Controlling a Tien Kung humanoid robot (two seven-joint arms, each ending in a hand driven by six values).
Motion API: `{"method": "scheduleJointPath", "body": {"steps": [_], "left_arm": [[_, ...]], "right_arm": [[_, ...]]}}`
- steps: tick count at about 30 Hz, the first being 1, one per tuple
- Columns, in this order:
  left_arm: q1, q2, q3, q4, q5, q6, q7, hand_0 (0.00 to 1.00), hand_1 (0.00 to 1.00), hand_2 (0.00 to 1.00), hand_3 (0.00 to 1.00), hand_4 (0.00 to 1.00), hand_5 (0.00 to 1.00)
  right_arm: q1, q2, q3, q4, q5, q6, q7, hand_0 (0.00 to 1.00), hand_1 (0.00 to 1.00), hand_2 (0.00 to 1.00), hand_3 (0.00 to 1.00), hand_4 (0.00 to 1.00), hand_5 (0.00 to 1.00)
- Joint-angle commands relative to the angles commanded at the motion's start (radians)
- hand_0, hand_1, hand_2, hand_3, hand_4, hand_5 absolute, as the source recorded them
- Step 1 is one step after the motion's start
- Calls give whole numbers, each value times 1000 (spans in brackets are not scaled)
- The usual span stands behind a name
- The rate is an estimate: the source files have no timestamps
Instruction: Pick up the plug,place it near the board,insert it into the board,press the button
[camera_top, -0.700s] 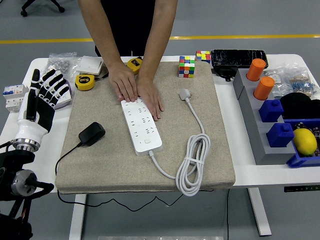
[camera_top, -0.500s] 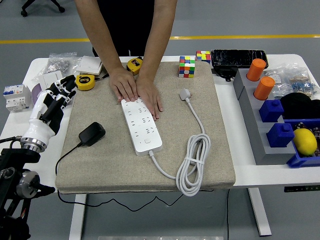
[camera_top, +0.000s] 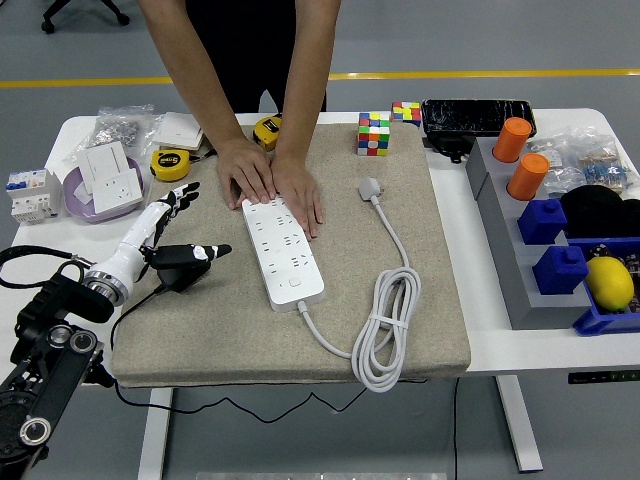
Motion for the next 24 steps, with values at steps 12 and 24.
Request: {"method": "scheduleJointPath", "body": {"steps": [12, 24], "left_arm": [[-45, -11, 28, 127, 63, 29, -20, 998, 998, 998, 990, 998, 162], [-37, -23, -10, 150, 145, 33, -24, 998, 998, 998, 857, 998, 138]], "right_arm": [[0, 1, 4, 0, 2, -1, 0, 832, 725, 721, 762, 998, 984], [2, 3, 8, 0, 4, -2, 1, 831, 725, 721, 762, 998, 985]]}}
